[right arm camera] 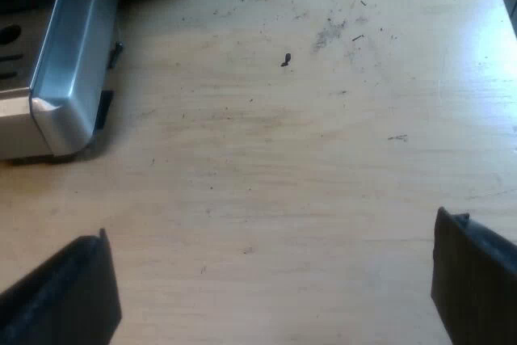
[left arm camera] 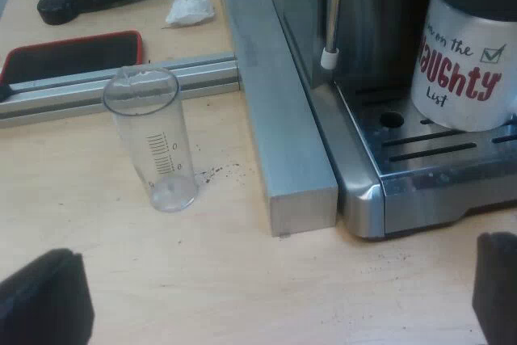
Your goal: Place mug into machine
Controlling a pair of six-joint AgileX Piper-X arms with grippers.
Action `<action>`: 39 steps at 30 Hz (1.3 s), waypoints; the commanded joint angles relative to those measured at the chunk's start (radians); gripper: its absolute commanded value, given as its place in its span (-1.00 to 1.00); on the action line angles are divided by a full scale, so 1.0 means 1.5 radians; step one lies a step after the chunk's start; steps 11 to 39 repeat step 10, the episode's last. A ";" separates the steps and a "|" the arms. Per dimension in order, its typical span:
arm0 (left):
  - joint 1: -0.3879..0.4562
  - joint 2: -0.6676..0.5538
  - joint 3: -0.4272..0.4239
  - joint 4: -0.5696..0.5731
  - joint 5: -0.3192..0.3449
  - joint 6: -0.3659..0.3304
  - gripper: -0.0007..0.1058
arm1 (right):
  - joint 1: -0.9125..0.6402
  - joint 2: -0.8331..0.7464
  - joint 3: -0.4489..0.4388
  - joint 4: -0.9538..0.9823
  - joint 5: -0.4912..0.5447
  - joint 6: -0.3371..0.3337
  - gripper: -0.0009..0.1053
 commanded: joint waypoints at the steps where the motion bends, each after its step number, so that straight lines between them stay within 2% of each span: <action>1: -0.004 -0.093 -0.001 -0.012 0.001 -0.008 0.86 | 0.001 -0.030 -0.005 -0.004 -0.007 -0.002 0.53; 39: -0.004 -0.093 -0.001 -0.012 0.004 -0.008 0.86 | 0.001 -0.030 -0.005 -0.004 -0.007 -0.002 0.53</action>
